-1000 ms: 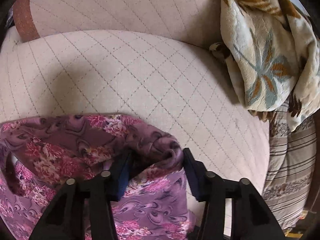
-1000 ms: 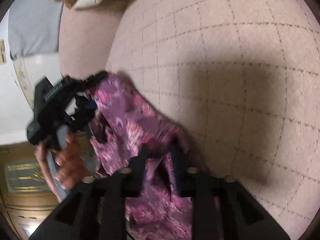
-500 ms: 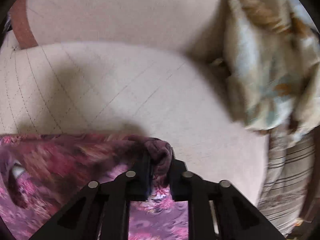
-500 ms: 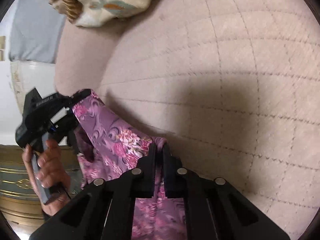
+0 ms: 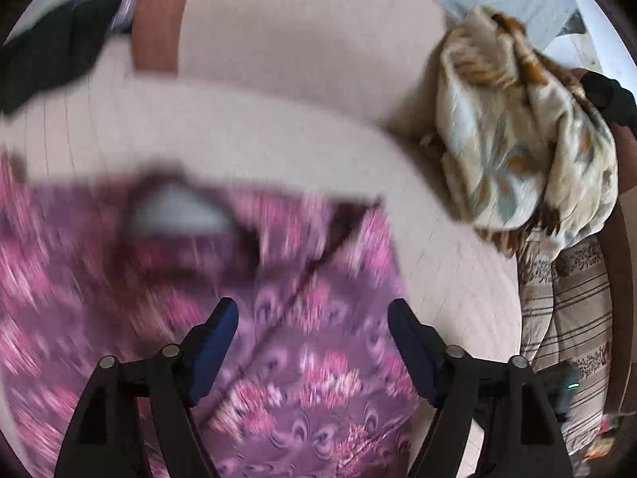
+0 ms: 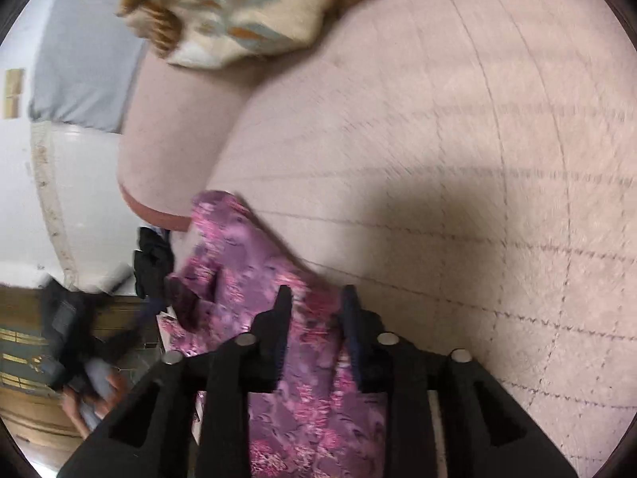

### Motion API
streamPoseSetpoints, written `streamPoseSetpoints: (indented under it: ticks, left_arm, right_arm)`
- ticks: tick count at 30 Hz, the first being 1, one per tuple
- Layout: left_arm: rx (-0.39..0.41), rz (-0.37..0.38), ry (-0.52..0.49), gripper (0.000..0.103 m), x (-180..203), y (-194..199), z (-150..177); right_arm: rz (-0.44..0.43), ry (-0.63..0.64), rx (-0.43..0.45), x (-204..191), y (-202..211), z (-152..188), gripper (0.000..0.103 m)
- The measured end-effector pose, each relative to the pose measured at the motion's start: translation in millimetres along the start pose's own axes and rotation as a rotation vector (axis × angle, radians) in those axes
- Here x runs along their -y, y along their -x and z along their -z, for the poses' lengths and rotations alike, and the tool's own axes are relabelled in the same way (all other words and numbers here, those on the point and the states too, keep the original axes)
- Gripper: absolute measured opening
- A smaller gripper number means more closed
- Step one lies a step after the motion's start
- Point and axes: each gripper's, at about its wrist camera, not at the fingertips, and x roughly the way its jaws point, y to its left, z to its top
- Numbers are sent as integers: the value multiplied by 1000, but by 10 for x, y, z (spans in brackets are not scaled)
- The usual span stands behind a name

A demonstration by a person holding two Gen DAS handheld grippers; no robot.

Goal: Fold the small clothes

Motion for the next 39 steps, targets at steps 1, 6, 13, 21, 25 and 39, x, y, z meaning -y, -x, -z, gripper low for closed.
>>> streamPoseSetpoints:
  ticks: [1, 6, 13, 21, 25, 39]
  left_arm:
    - [-18, 23, 15, 73, -23, -114, 54]
    - [-50, 34, 114, 38, -276, -565, -278]
    - [113, -54, 127, 23, -333, -479, -980]
    - [42, 4, 85, 53, -75, -616, -1138]
    - [-20, 108, -1, 75, 288, -601, -949]
    - [-46, -94, -82, 0, 735, -1174, -1063]
  right_arm:
    - [-8, 23, 16, -53, 34, 13, 36]
    - [-12, 45, -7, -141, -73, 28, 37]
    - [8, 60, -33, -127, -166, 5, 37]
    - [53, -13, -113, 113, -339, 64, 37]
    - [19, -68, -107, 219, -299, 32, 44]
    - [106, 0, -103, 189, -321, 63, 6]
